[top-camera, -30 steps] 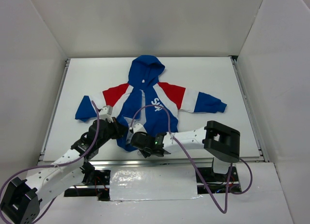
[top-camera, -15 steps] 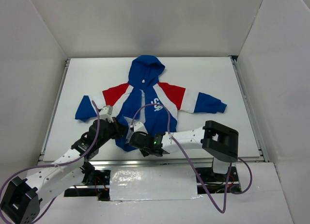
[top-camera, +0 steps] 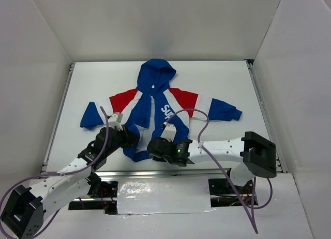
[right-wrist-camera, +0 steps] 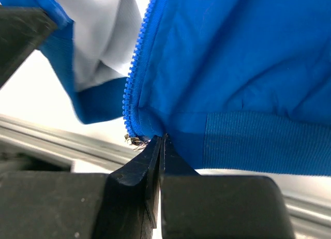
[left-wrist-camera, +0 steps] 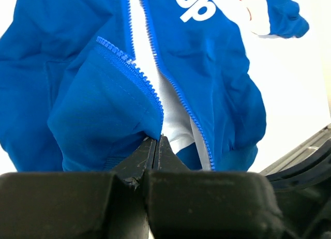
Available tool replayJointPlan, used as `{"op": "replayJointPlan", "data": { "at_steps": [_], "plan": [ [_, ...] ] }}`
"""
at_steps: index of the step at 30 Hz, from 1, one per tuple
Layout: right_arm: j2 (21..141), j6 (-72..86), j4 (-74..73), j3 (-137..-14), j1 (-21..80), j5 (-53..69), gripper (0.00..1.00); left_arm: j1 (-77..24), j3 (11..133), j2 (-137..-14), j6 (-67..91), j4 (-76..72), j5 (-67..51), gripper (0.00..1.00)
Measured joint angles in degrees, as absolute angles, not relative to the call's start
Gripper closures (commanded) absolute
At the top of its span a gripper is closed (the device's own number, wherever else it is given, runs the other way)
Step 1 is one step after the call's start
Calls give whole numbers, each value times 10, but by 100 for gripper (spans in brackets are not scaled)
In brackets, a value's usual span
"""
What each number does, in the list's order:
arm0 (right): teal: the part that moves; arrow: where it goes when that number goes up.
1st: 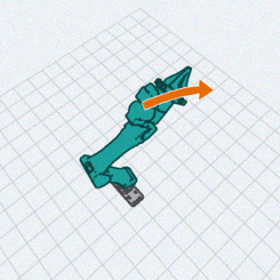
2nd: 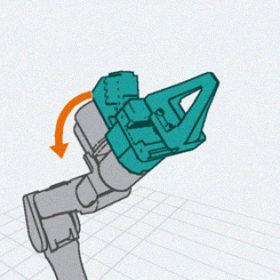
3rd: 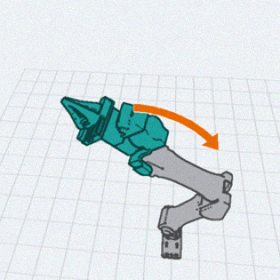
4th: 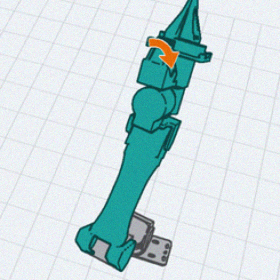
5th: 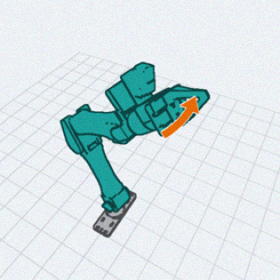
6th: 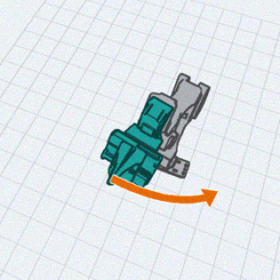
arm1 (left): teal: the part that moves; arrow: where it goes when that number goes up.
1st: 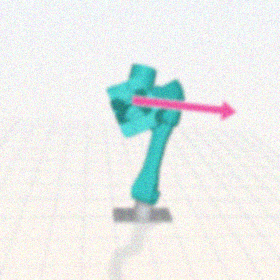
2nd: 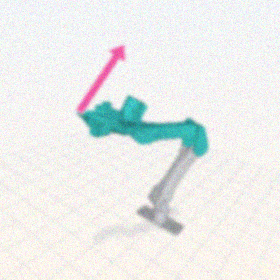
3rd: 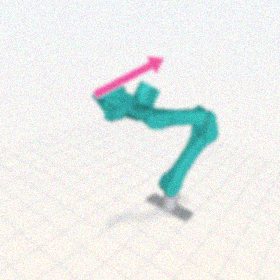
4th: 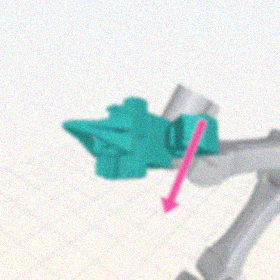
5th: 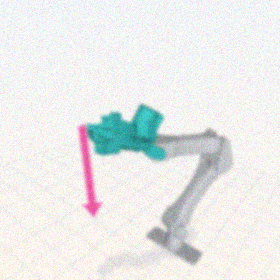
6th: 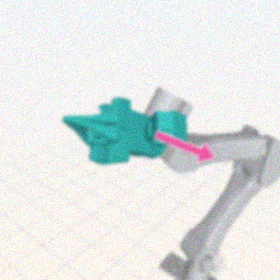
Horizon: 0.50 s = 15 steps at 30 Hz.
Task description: Zip up the jacket
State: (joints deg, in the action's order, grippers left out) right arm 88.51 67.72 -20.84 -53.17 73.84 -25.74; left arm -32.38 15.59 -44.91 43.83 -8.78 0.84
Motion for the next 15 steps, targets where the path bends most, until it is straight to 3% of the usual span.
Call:
{"op": "replayJointPlan", "data": {
  "at_steps": [15],
  "plan": [
    [858, 842, -248, -531, 738, -257, 100, -368, 105, -391, 438, -172, -33, 100]
  ]
}}
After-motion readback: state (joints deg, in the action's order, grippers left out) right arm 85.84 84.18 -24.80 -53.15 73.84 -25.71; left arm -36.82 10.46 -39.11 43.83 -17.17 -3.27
